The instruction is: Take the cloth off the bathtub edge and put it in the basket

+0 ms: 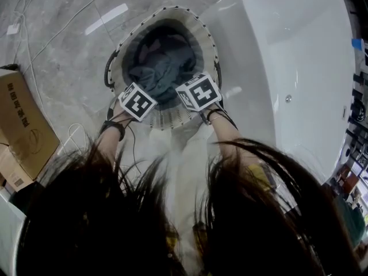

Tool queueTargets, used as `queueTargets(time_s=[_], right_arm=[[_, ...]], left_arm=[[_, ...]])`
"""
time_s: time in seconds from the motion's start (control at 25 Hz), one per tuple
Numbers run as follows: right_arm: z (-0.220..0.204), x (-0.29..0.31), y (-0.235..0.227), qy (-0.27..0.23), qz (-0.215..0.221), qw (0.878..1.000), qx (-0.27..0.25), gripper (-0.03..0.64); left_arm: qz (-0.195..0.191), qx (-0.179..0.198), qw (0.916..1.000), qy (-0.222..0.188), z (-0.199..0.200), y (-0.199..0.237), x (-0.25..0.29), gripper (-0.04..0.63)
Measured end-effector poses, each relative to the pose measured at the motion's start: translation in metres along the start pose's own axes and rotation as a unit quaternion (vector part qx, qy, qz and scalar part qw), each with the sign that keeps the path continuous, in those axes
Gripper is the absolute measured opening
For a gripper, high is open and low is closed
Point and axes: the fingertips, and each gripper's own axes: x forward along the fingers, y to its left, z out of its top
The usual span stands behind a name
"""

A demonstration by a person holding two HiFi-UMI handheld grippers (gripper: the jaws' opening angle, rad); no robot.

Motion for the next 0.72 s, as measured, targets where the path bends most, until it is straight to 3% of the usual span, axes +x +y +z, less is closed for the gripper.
queueTargets(time_s=[0.44,0.72], right_arm=[[-0.003,-0.031,0.007,-0.003,-0.01,1.0,0.018,0.141],[0.014,-0.062,0.024,-0.043,0.001,0.998,0.051,0.141]], left_arm=[[-0.007,0.009,0.9998,-0.017,0.017,-0.02,-0.029,0.163],[-0.016,-0.006,0.9983,-0.055,0.034,-0.032,-0.071,0.162]])
